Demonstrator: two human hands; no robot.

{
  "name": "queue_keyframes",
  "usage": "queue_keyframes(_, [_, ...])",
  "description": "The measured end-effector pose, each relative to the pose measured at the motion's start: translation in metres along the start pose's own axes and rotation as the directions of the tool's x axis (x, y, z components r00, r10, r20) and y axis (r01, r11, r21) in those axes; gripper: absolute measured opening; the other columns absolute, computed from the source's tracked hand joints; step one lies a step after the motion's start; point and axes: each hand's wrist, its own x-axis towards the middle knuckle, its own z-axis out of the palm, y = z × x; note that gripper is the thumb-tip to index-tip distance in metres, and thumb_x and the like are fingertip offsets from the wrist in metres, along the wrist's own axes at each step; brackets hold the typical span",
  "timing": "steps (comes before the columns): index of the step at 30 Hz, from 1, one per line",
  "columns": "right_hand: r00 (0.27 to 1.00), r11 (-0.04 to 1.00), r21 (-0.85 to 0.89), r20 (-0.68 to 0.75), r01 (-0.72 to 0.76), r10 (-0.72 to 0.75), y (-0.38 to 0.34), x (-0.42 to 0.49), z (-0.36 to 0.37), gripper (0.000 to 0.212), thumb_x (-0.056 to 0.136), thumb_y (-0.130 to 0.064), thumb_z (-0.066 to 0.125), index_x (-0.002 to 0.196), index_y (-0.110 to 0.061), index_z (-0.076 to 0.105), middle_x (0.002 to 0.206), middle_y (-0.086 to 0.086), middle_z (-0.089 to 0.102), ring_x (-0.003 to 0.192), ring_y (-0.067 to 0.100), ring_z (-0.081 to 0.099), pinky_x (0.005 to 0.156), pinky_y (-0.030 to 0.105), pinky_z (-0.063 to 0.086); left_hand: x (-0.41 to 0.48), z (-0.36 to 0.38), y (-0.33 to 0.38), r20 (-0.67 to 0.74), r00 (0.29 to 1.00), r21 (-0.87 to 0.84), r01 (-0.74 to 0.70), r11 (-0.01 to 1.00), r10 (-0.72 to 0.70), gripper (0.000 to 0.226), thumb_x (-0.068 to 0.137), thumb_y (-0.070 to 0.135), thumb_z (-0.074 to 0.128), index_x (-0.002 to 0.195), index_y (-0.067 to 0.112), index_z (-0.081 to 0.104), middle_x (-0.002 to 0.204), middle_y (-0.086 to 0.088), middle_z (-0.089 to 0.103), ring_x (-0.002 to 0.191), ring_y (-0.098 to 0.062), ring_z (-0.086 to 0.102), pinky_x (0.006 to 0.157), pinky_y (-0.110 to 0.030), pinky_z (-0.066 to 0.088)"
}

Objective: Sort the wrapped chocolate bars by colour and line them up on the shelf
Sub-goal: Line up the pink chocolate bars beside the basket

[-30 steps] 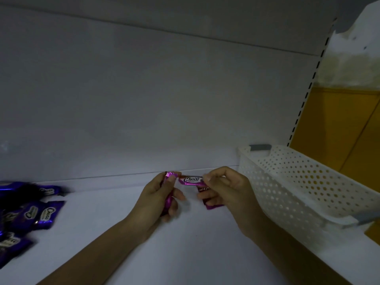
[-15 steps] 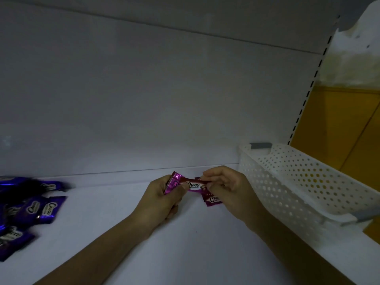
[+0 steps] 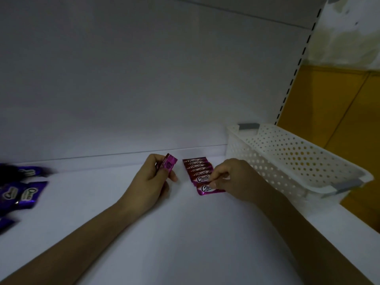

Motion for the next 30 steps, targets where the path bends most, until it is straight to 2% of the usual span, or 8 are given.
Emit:
queue_keyframes(5, [0.989, 0.988, -0.111, -0.082, 0.112, -0.121, -0.002, 0.004, 0.004, 0.010, 0.077, -0.014, 0.076, 0.087, -0.016, 0.077, 0.071, -0.015, 0.058, 0.064, 0.002, 0.053, 0.063, 0.007, 0.036, 0.001, -0.002, 0.001, 0.023, 0.998, 0.012, -0.060, 0.998, 0.060, 0.012, 0.100, 0.012, 0.043, 0.104, 0.010, 0.054, 0.087, 0.002, 0.074, 0.039, -0.009, 0.049, 0.038, -0.013, 0.034])
queue_keyframes(8, [0.986, 0.984, -0.139, -0.104, 0.116, -0.131, 0.000, 0.007, 0.008, 0.010, 0.077, -0.019, 0.076, 0.087, -0.018, 0.077, 0.075, -0.012, 0.062, 0.069, 0.003, 0.051, 0.066, 0.012, 0.035, 0.001, -0.002, 0.000, 0.046, 0.996, 0.033, -0.075, 0.997, 0.074, 0.014, 0.099, 0.013, 0.046, 0.099, 0.002, 0.056, 0.077, 0.004, 0.074, 0.034, -0.007, 0.047, 0.036, -0.013, 0.033])
queue_keyframes(13, [0.986, 0.979, -0.176, -0.108, 0.104, -0.124, -0.001, 0.008, 0.010, 0.012, 0.078, -0.024, 0.074, 0.089, -0.021, 0.077, 0.084, -0.007, 0.069, 0.081, 0.012, 0.058, 0.077, 0.026, 0.044, 0.001, -0.003, -0.002, 0.047, 0.995, 0.039, -0.091, 0.995, 0.089, 0.013, 0.098, 0.014, 0.049, 0.093, 0.003, 0.053, 0.088, -0.002, 0.075, 0.036, -0.012, 0.048, 0.037, -0.014, 0.034])
queue_keyframes(23, [0.988, 0.970, -0.232, -0.120, 0.071, -0.101, -0.003, 0.005, 0.011, 0.009, 0.081, -0.023, 0.071, 0.088, -0.019, 0.075, 0.088, -0.003, 0.069, 0.079, 0.009, 0.058, 0.074, 0.019, 0.043, 0.001, -0.003, -0.001, 0.053, 0.995, 0.048, -0.084, 0.995, 0.081, 0.019, 0.096, 0.017, 0.052, 0.090, -0.001, 0.053, 0.085, -0.001, 0.076, 0.035, -0.012, 0.048, 0.038, -0.013, 0.035])
queue_keyframes(24, [0.984, 0.981, -0.180, -0.147, 0.074, -0.101, -0.006, 0.005, 0.010, 0.008, 0.082, -0.024, 0.071, 0.087, -0.017, 0.074, 0.084, -0.005, 0.068, 0.076, 0.008, 0.059, 0.072, 0.018, 0.043, 0.001, -0.003, 0.000, 0.057, 0.995, 0.054, -0.086, 0.995, 0.083, 0.021, 0.096, 0.018, 0.053, 0.090, -0.003, 0.053, 0.083, 0.000, 0.076, 0.034, -0.011, 0.048, 0.038, -0.013, 0.035])
queue_keyframes(26, [0.988, 0.979, 0.198, -0.151, 0.050, -0.020, -0.018, 0.002, 0.009, 0.010, 0.085, -0.023, 0.068, 0.082, -0.014, 0.073, 0.078, -0.004, 0.069, 0.070, 0.007, 0.064, 0.068, 0.015, 0.048, 0.000, -0.003, 0.002, 0.069, 0.994, 0.078, -0.095, 0.992, 0.089, 0.024, 0.095, 0.018, 0.054, 0.088, -0.005, 0.053, 0.076, 0.000, 0.075, 0.034, -0.010, 0.047, 0.039, -0.013, 0.035])
queue_keyframes(28, [1.000, 0.814, 0.581, -0.024, -0.001, 0.018, -0.032, -0.001, 0.008, 0.010, 0.086, -0.018, 0.066, 0.082, -0.010, 0.071, 0.078, 0.005, 0.071, 0.068, 0.010, 0.067, 0.066, 0.017, 0.053, -0.002, -0.002, 0.003, 0.082, 0.992, 0.078, -0.099, 0.992, 0.093, 0.022, 0.094, 0.018, 0.056, 0.084, -0.002, 0.053, 0.077, -0.001, 0.075, 0.034, -0.011, 0.047, 0.040, -0.014, 0.035])
queue_keyframes(30, [0.998, 0.726, 0.688, 0.054, -0.016, -0.030, -0.040, -0.004, 0.011, 0.010, 0.087, -0.008, 0.064, 0.081, -0.012, 0.071, 0.073, 0.006, 0.070, 0.065, 0.011, 0.064, 0.063, 0.018, 0.052, -0.003, -0.002, 0.004, 0.113, 0.989, 0.064, -0.102, 0.993, 0.095, 0.022, 0.092, 0.019, 0.058, 0.080, 0.002, 0.053, 0.079, -0.004, 0.075, 0.035, -0.014, 0.048, 0.040, -0.017, 0.037])
